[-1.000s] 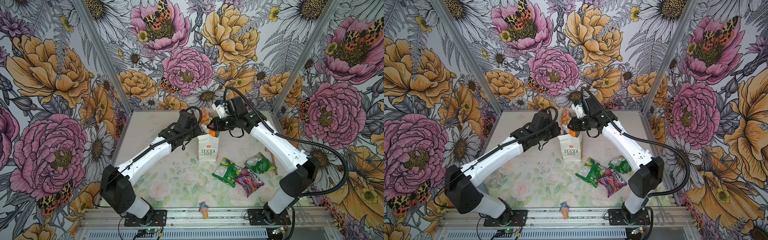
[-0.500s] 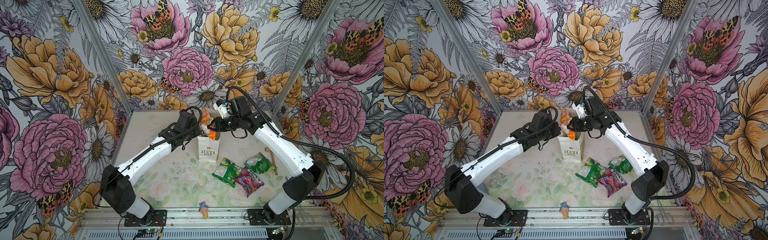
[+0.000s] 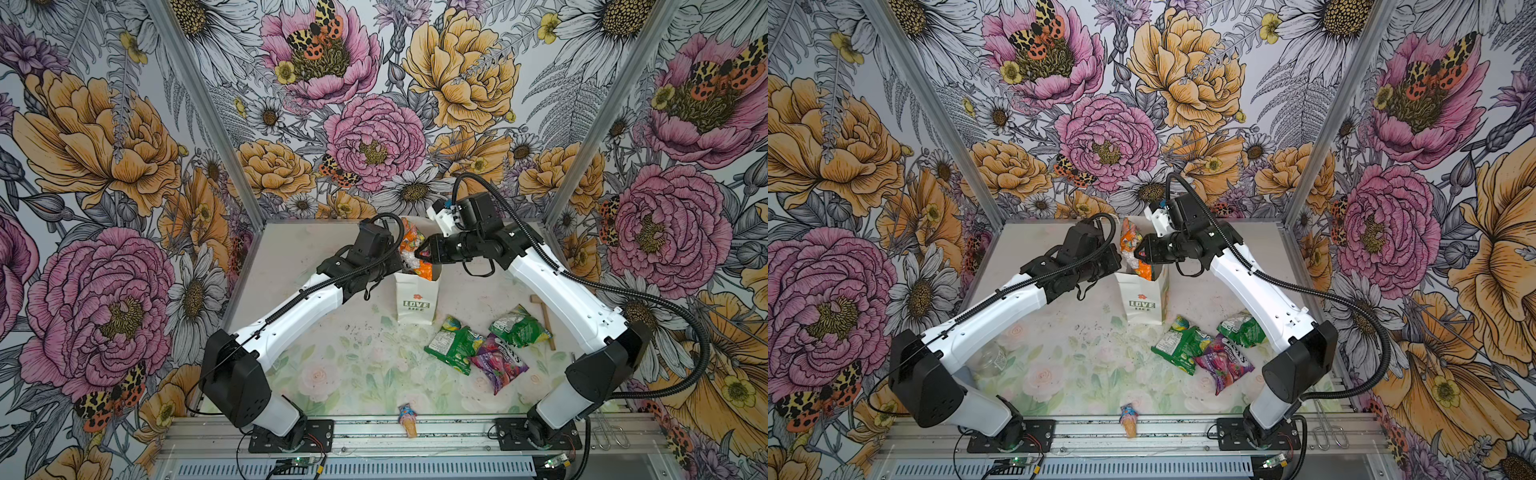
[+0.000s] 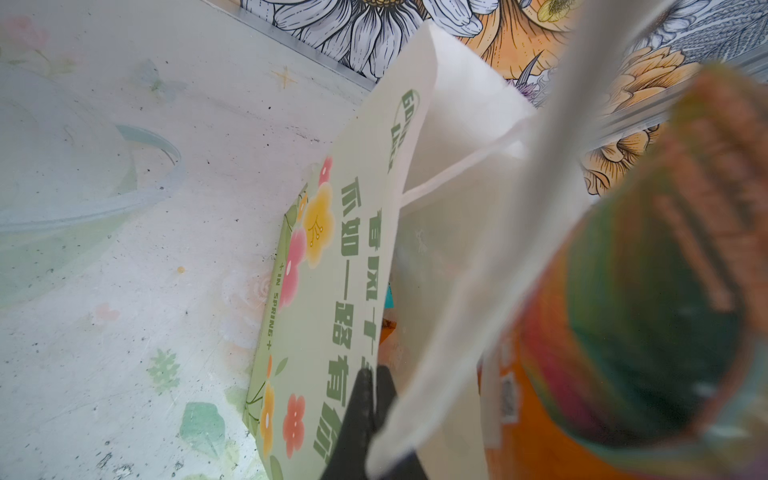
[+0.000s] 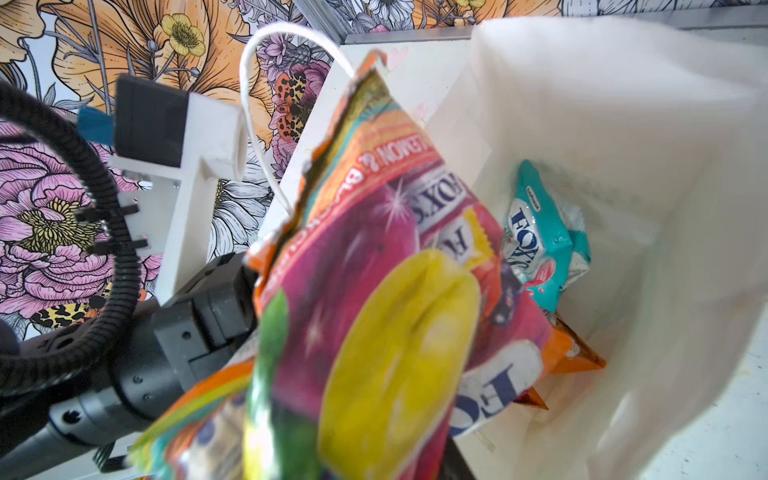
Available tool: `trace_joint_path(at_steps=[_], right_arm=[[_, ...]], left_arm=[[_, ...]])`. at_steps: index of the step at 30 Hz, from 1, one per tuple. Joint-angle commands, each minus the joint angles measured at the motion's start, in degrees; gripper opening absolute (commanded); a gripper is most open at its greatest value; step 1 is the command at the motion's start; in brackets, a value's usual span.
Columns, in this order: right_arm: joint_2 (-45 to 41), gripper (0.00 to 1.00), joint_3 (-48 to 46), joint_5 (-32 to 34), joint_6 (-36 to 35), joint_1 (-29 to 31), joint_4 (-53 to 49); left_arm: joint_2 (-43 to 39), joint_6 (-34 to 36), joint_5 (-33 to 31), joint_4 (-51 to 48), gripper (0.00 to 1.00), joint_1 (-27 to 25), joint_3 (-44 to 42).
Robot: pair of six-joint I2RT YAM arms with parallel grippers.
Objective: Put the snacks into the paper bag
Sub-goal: 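Lower the Fox's fruit candy bag into the paper bag and open the right gripper, then withdraw the right gripper from the paper bag toward the purple Fox's berries bag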
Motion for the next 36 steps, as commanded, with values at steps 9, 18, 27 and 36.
trace_joint_path(at_steps=[9,18,27,36], right_arm=[[-2.1,0.35,0.3,1.2,0.2,0.5,0.0],[-2.9,0.39,0.6,1.2,0.2,0.5,0.0],[-4.6,0.43,1.1,1.6,-0.1,0.5,-0.5],[-7.4,0.47,3.0,3.4,-2.1,0.5,-3.8]], left_arm=[[0.7,0.0,1.3,-1.1,0.00,0.0,0.5],[0.8,-0.1,1.2,-1.1,0.00,0.0,0.2],[0.8,0.0,1.5,-1.1,0.00,0.1,0.4],[1.1,-0.1,1.6,-1.1,0.00,0.1,0.4]])
